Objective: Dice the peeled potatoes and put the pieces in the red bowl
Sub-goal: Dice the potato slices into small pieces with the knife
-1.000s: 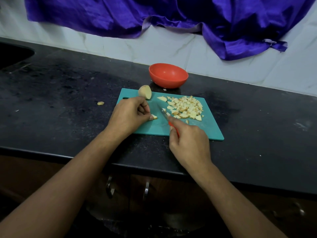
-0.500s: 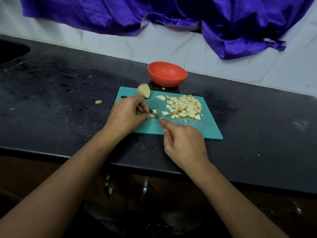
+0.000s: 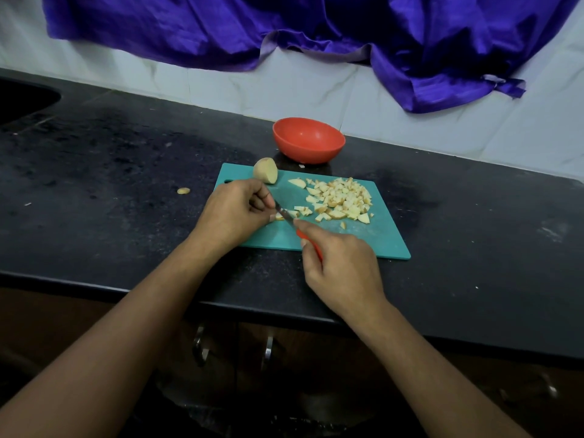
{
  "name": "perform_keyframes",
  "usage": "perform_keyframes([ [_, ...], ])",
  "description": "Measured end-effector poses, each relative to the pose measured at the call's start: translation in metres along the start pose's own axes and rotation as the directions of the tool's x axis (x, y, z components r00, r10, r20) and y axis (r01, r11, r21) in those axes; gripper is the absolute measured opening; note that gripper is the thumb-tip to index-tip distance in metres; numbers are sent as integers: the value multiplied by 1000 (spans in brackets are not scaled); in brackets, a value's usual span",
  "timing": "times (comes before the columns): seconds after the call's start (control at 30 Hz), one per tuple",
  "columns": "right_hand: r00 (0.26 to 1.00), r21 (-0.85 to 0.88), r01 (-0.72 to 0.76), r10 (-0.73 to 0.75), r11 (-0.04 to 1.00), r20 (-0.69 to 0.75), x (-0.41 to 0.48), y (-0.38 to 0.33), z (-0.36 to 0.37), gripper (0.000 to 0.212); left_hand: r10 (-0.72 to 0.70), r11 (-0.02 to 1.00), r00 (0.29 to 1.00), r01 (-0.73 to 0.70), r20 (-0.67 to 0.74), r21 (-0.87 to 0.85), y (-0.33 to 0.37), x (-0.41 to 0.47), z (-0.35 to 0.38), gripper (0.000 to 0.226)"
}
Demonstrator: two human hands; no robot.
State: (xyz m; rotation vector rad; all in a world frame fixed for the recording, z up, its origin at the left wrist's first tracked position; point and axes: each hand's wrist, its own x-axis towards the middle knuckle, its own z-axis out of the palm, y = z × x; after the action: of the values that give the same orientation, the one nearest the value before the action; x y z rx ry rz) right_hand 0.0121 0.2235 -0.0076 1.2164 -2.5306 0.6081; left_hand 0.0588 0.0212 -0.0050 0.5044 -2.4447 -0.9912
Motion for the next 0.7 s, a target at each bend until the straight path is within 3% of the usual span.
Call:
perform_keyframes([
  [0.23, 999, -83, 38, -35, 996, 37, 3, 1, 3, 41, -4, 1000, 1000, 4, -4, 24, 2, 0, 1, 22],
  [0.4, 997, -57, -71, 71, 996, -7, 3, 4, 3, 41, -27, 999, 1000, 27, -8, 44, 3, 1, 1, 24],
  [0.5, 982, 204, -159, 177, 966, -71, 3, 12, 4, 38, -36, 998, 999, 36, 1, 52, 2, 2, 2, 23],
  [0.57, 950, 408, -217, 289, 887, -122, 3, 20, 5, 37, -38, 998, 999, 37, 15, 57, 3, 4, 3, 22],
  [0.7, 879, 624, -295, 461, 723, -119, 5, 29, 8, 36, -44, 993, 998, 39, 46, 108, 10, 15, 7, 20],
])
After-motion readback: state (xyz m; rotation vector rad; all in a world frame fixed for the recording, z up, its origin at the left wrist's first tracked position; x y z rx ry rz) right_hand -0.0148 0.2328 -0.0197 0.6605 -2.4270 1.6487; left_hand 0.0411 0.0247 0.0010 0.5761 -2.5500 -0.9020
